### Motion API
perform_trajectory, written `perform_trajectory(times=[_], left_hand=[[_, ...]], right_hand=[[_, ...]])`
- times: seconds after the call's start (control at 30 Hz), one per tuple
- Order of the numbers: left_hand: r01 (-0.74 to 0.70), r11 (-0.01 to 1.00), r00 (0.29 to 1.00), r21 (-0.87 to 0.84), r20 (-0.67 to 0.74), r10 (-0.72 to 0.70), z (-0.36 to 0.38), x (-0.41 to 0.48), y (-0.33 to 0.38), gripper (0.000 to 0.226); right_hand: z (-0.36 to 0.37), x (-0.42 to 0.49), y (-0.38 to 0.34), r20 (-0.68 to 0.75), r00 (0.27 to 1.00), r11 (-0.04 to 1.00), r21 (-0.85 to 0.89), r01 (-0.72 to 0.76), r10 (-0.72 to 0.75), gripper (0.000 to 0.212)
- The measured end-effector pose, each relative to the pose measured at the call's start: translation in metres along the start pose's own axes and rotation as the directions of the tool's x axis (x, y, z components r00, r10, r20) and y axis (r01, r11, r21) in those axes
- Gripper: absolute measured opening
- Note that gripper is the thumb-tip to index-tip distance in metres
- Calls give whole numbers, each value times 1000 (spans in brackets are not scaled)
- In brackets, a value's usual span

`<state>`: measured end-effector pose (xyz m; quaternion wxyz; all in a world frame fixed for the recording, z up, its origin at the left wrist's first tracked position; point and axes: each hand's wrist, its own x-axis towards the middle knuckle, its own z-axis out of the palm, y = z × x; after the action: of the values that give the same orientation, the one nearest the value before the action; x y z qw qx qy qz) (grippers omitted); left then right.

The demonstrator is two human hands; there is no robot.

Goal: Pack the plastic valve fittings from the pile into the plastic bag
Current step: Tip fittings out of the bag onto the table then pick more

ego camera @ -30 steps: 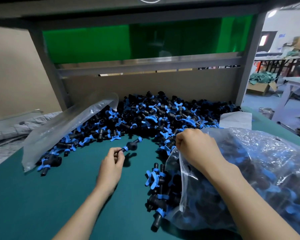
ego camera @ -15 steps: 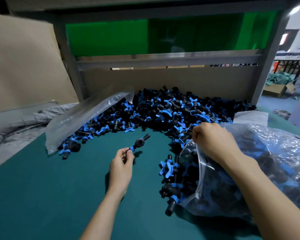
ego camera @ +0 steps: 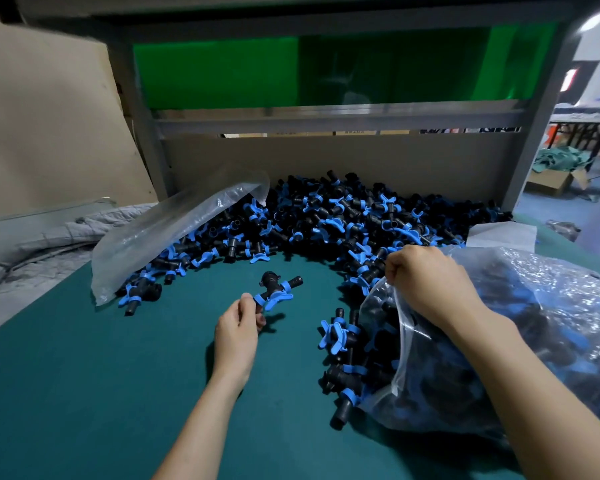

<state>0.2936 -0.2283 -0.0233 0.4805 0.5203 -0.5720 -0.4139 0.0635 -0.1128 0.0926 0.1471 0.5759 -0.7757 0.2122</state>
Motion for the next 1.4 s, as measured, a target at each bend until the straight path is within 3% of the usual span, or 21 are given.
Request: perform_trajectory(times=[0.33,0.53,0.93,1.13,1.3,1.4], left_hand=[[34,968,999,-250,48,-22,-4,7,-3,23],[10,969,999,-248,45,1,-3,5,-2,13],[20,975,998,-222,56,-7,-4,8,-6,17],[99,913,995,-396,70,-77,-6,10,-2,25],[160,775,986,-611,72,-147,-10,10,2,27],[180,734,982,-654,75,-174,-12,12,0,26]], right_hand=[[0,0,2,1,1000,1000,18,10,-10,40],[0,0,1,8,1000,1000,11,9,-9,38],[1,0,1,25,1000,1000,0,-12,12,31],[-1,-1,0,14,1000,1000,15,-2,2,36],[-3,-1,-1,25,1000,1000,9,2,-2,35],[-4,-1,-2,25,1000,1000,20,0,0,36]])
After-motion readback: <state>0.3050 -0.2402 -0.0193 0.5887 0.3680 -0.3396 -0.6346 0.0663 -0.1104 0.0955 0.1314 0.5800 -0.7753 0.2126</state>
